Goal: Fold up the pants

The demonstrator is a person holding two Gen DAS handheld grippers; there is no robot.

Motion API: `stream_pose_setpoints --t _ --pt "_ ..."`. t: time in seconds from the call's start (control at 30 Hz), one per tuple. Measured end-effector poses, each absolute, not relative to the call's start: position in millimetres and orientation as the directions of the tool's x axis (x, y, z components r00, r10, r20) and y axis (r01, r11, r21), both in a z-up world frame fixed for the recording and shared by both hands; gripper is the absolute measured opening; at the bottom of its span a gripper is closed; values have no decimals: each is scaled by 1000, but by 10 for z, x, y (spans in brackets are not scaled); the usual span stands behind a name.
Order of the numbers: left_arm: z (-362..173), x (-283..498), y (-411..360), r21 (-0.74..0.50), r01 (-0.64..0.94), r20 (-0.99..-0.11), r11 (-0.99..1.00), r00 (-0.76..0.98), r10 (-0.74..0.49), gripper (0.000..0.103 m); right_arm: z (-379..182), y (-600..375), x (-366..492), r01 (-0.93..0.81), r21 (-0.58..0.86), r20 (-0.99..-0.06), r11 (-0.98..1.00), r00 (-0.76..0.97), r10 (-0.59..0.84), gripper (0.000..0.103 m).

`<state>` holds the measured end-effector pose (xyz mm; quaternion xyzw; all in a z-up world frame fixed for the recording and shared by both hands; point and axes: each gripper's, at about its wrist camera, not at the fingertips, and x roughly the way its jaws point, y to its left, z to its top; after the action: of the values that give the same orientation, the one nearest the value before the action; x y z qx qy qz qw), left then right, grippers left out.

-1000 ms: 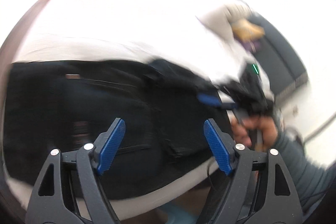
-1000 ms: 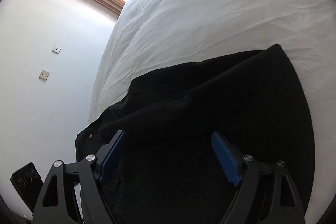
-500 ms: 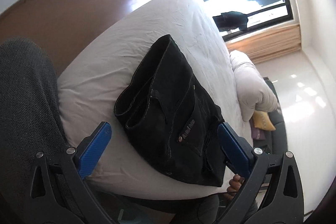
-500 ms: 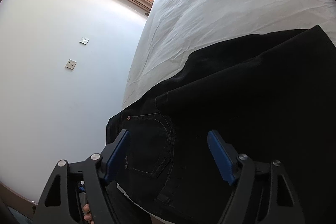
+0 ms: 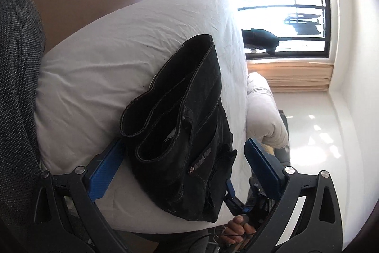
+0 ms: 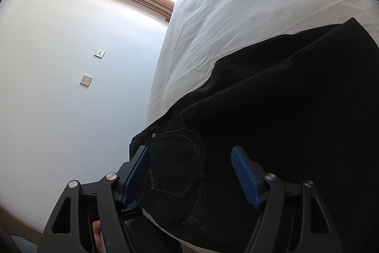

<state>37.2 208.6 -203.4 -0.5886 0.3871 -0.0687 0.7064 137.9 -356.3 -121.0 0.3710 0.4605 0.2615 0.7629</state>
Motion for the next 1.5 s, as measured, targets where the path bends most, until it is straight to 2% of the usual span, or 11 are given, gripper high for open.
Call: stream_pose_setpoints --t 0.03,0.07,0.1,0.13,0.2,0.27,0.73,0.83,1.07,1.17,1.5 --pt "-2057 391 2090 -887 -354 -461 295 692 -555 99 -1224 -3568 1380 -54 809 -507 585 438 742 74" --pt "-2093 422 2094 -887 -352 -462 300 690 -557 90 -1239 -3565 1382 -53 810 -508 584 436 743 74" --pt "-2111 449 2087 -883 -353 -470 311 682 -560 77 -1253 -3562 1384 -51 810 -509 584 433 744 74" --pt "-2090 432 2078 -877 -361 -480 317 673 -563 70 -1264 -3562 1386 -51 811 -509 583 431 746 74" --pt "-2185 424 2060 -872 -383 -490 306 660 -569 39 -1284 -3561 1386 -50 814 -506 579 429 749 74" --pt "-2249 374 2035 -866 -412 -498 284 652 -572 28 -1295 -3561 1390 -48 817 -503 575 429 750 73" --pt "-1946 576 1859 -849 -357 -525 391 656 -542 17 -1276 -3197 1689 -126 833 -484 539 307 820 68" --pt "-1799 622 1812 -841 -329 -530 429 656 -536 17 -1568 -3056 1841 -51 796 -579 604 227 783 66" --pt "-1443 763 1622 -821 -243 -531 516 656 -536 17 -1500 -3211 1815 -4 812 -557 584 296 776 69" --pt "-1158 867 1434 -801 -170 -527 574 656 -540 17 -1388 -3434 1713 -4 848 -496 530 347 796 71" --pt "-436 1375 45 -721 145 -513 677 545 -663 17 -1238 -4246 1408 32 894 -409 446 463 787 71"
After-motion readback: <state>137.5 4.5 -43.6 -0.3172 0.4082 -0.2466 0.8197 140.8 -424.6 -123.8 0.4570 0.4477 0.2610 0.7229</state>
